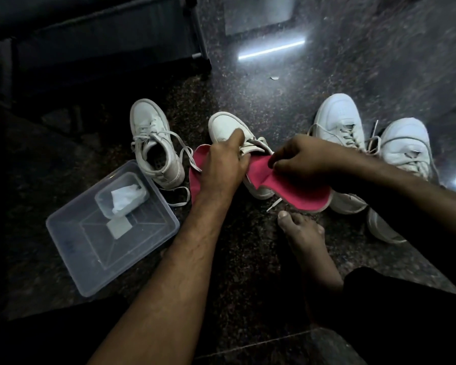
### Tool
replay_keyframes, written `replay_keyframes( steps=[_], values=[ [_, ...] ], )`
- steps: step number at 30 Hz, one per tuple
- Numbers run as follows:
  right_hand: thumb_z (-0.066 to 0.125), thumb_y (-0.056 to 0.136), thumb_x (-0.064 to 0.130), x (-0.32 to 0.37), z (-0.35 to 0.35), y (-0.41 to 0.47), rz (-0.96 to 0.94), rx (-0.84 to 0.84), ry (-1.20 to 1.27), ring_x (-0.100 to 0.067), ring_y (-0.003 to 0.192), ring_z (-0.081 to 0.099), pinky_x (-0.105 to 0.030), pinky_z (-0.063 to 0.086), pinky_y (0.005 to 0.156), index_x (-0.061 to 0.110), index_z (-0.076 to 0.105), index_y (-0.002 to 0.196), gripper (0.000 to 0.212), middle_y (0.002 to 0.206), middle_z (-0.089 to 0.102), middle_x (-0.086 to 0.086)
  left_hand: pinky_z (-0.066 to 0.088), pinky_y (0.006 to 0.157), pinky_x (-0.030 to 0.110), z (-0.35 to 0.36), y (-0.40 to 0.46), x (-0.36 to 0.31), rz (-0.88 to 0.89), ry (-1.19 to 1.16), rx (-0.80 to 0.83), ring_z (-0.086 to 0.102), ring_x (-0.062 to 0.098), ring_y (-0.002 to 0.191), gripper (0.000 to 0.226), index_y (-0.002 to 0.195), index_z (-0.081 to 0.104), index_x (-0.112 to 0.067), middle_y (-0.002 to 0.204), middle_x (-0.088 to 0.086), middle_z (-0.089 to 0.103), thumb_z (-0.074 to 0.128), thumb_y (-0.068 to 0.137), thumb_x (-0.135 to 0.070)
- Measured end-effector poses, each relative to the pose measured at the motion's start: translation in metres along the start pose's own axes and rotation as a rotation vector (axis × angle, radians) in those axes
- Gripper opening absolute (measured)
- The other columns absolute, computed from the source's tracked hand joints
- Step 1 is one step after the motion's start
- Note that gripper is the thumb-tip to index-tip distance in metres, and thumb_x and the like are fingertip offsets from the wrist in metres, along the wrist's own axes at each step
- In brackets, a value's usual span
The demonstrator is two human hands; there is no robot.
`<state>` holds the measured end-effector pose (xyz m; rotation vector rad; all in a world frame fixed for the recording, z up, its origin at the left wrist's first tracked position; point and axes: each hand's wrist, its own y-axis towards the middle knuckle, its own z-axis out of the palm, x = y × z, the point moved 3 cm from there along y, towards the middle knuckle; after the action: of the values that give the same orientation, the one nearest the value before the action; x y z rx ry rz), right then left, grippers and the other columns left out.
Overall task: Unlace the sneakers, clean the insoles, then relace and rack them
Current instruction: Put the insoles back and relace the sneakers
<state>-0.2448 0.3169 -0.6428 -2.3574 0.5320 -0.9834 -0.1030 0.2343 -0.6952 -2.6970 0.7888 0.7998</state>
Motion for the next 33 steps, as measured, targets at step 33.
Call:
replay_keyframes(
  steps=[33],
  values=[
    [0.060, 0.085, 0.050, -0.020, 0.038, 0.019, -0.268, -0.404, -0.269, -0.027, 0.077, 0.055, -0.028, 0.039, 0.064, 0.017, 0.060, 0.105, 0.039, 0.088, 0.042, -0.002, 0.037, 0.069, 0.033, -0.002, 0.009, -0.009, -0.047, 0.240, 0.067, 0.065, 0.033, 0.095, 0.024, 0.097, 0.069, -0.023, 0.094, 0.006, 0.072, 0.061, 0.086, -0.043]
  ],
)
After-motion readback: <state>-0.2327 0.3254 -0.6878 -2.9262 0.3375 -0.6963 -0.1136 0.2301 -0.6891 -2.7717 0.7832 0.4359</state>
